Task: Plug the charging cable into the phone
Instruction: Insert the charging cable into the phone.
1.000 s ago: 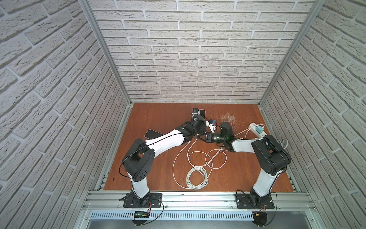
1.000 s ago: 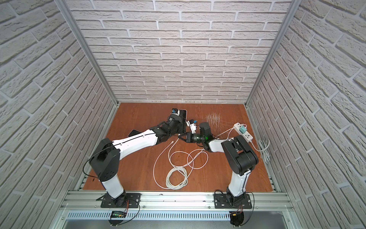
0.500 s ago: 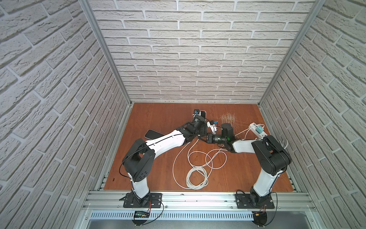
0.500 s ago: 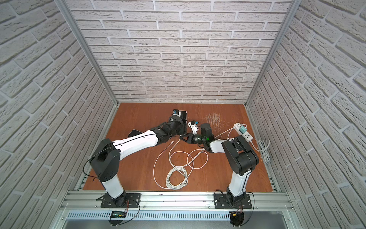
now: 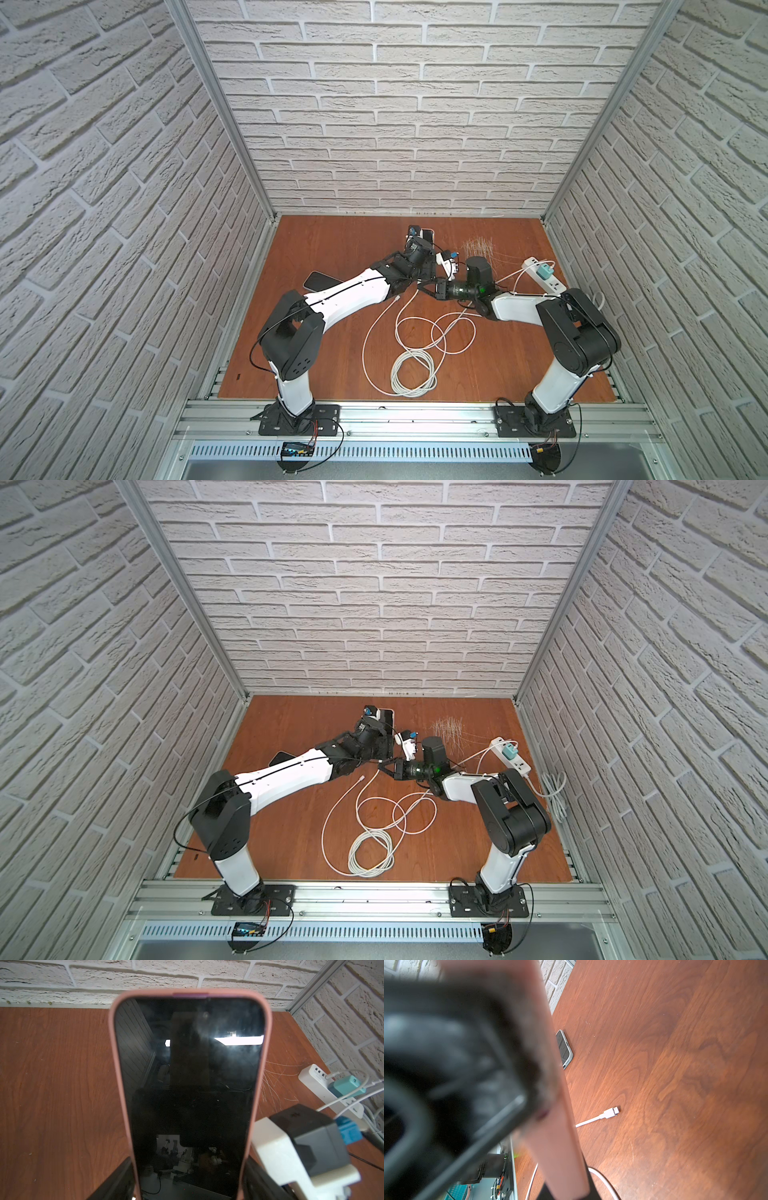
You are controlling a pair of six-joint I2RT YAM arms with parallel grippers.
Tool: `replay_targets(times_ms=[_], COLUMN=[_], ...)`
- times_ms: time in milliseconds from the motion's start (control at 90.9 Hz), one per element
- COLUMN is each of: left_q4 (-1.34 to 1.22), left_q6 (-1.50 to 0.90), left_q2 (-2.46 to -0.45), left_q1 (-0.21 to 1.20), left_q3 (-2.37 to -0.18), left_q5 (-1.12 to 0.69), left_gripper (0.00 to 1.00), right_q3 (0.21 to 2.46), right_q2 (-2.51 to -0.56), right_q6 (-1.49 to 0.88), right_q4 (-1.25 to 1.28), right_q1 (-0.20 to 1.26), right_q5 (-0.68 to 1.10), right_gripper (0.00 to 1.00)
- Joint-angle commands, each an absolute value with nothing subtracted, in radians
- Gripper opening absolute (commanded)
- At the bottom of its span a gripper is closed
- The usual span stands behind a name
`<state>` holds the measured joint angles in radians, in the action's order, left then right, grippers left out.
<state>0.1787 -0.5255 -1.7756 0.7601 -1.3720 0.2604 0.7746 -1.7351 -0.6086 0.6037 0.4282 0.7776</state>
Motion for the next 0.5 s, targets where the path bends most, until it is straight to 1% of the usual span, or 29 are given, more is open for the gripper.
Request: replay_targets(times_ms=[0, 209, 484], left_q4=[0.304, 0.315, 0.329], left_q6=[-0.541, -0.554, -0.564], left_q2=[-1.805, -1.807, -1.827], left_q1=[0.792, 0.785, 0.778], left_q3=[-1.375, -1.376, -1.387], left_q5=[0.203, 0.205, 0.186], left_gripper=[0.44, 0.42, 0.41], right_q3=[0.798, 0.786, 0.778], right_q2=[-1.667, -1.649, -1.641], right_q6=[-0.558, -0.548, -0.546], right_q4=[0.721, 0.707, 0.718], right_q1=[0.419, 0.419, 0.418], right_q5=[0.717, 0.708, 0.704], right_gripper=[0.03, 0.03, 0.03])
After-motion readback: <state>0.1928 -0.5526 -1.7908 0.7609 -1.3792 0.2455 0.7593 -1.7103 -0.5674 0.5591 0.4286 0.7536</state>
